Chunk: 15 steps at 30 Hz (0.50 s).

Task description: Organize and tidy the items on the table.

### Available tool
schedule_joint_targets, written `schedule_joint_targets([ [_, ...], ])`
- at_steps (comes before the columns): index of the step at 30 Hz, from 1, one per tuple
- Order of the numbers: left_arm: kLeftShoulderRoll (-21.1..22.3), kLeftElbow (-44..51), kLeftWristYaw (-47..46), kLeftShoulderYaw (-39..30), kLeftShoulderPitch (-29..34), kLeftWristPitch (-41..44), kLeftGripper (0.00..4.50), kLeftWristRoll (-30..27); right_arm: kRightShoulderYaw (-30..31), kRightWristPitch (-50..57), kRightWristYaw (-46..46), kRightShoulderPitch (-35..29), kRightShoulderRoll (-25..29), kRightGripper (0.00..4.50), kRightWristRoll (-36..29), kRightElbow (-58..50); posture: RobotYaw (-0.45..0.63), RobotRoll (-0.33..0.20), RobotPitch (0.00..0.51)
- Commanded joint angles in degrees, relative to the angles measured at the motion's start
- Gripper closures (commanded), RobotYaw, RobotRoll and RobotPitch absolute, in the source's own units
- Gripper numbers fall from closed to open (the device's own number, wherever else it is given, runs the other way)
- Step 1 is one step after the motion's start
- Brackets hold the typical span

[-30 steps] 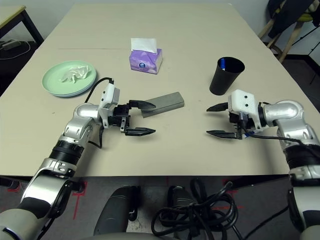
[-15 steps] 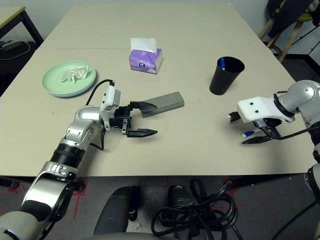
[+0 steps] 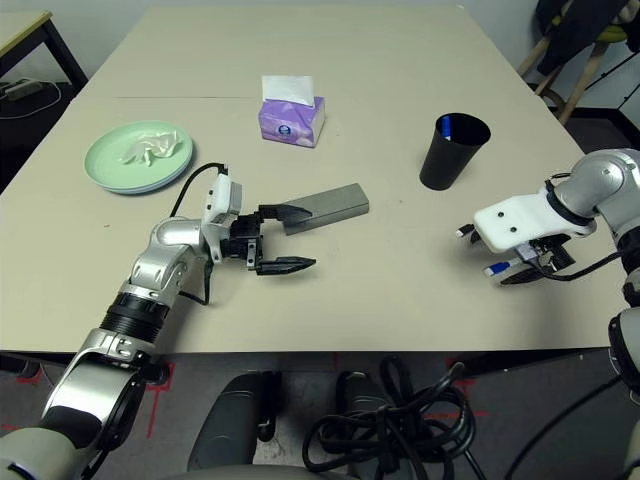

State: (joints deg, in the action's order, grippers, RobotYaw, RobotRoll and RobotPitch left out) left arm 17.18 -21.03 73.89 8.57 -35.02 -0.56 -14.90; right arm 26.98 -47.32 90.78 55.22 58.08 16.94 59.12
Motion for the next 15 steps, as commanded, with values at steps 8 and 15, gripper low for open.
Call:
schedule_joint_targets([
  [8, 0.57, 1.58, -1.01, 0.6, 1.04, 0.32, 0.03, -0.18, 1.25, -2.71, -6.92, 1.4, -0.63, 0.0, 8.65, 3.37, 0.11, 0.0, 0.175],
  [15, 0.96, 1.92, -1.37, 0.59, 1.33, 0.39, 0.0, -0.23, 1.34, -3.03, -8.08, 1.12, -1.88, 0.8, 9.65, 4.57, 0.12, 0.0, 0.176],
])
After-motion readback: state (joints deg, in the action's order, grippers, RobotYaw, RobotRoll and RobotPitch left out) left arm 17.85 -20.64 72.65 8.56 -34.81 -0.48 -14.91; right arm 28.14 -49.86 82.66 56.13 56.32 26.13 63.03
